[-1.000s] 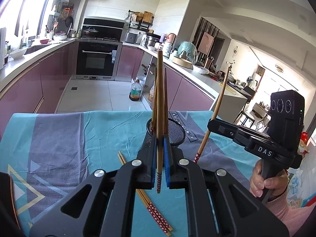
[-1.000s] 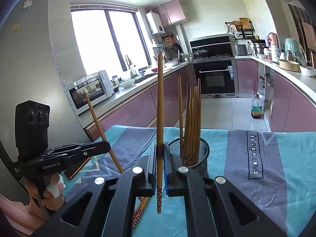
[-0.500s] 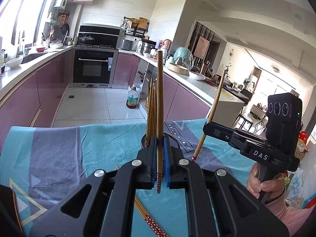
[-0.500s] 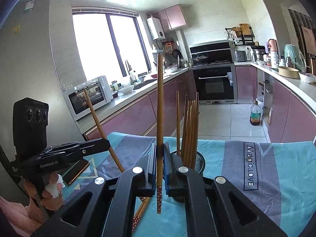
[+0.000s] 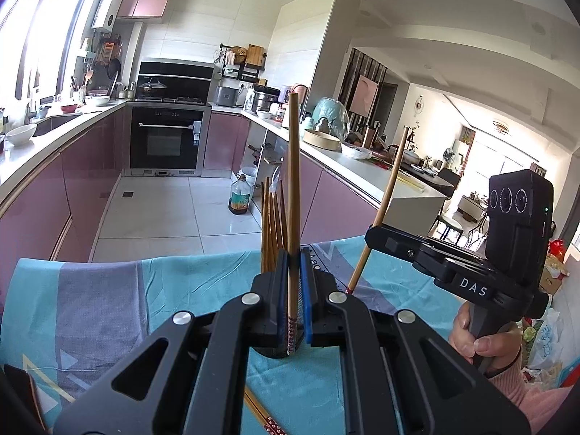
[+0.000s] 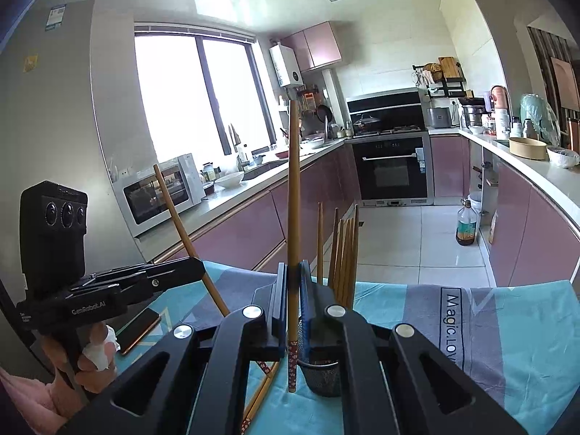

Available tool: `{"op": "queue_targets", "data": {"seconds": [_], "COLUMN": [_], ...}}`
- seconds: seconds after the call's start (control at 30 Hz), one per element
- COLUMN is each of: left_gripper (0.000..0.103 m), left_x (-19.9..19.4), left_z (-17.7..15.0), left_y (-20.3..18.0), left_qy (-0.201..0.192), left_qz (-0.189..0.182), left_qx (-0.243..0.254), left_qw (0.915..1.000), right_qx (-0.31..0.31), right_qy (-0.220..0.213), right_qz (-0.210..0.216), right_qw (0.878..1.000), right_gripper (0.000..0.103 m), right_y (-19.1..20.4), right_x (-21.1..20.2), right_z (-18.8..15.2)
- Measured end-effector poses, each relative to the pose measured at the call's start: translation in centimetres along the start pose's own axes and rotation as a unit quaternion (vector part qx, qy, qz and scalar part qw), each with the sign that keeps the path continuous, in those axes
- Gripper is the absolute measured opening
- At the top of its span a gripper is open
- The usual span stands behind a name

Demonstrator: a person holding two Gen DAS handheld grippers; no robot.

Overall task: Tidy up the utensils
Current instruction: 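Raise the left gripper's chopstick into the mesh cup while the right inserts its own, then open the left gripper to drop its chopstick while the right gripper releases too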

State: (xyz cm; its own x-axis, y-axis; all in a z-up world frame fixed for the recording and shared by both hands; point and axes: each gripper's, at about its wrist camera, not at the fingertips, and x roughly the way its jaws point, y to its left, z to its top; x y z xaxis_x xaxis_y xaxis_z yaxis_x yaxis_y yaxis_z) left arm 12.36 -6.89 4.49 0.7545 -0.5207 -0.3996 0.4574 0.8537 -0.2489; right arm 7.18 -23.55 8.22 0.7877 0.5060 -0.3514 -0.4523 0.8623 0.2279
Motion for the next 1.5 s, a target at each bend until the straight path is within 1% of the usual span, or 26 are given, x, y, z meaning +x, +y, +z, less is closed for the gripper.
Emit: {"op": "queue_targets", "data": {"seconds": [0.2, 0.37, 0.57, 0.63, 0.9, 1.17, 1.5], "left_gripper": [0.007, 0.007, 0.007, 0.007, 0.007, 0.007, 0.007], "left_x": [0.0, 0.3, 0.4, 0.5, 1.7, 2.3, 2.6], "left_z": [0.5, 1.3, 1.6, 1.5, 1.1, 0.8, 0.8], "left_y": [-0.8, -1.2, -1.6, -1.8, -2.2, -2.4, -1.0], "left_qy": [-0.011, -0.013, -0.017, -0.021, -0.004, 0.019, 0.055], "left_qz": [0.004, 0.005, 0.014, 0.022, 0.034, 0.034, 0.03], "left_qx": [0.01, 0.015, 0.021, 0.021, 0.025, 0.028, 0.03], "left_qw": [0.9999, 0.9998, 0.9995, 0.9993, 0.9991, 0.9988, 0.9976], "right_qx": [-0.001, -0.003, -0.001, 0.002, 0.008, 0.007, 0.005], "right_qy": [-0.006, -0.009, -0.011, -0.012, 0.001, 0.02, 0.051], "right_qz": [-0.003, -0.008, -0.017, -0.019, -0.03, -0.039, -0.045], "right_qw": [1.0, 1.0, 1.0, 1.0, 1.0, 0.999, 0.998], "right_gripper": [0.005, 0.005, 0.005, 0.005, 0.005, 0.005, 0.005], "right_y": [-0.1, -0.4, -0.7, -0.9, -1.6, -1.8, -2.0], "right_x": [0.5, 0.9, 1.5, 1.8, 3.3, 4.7, 6.4], "right_z": [0.9, 1.5, 1.9, 1.9, 1.5, 0.8, -0.3]}}
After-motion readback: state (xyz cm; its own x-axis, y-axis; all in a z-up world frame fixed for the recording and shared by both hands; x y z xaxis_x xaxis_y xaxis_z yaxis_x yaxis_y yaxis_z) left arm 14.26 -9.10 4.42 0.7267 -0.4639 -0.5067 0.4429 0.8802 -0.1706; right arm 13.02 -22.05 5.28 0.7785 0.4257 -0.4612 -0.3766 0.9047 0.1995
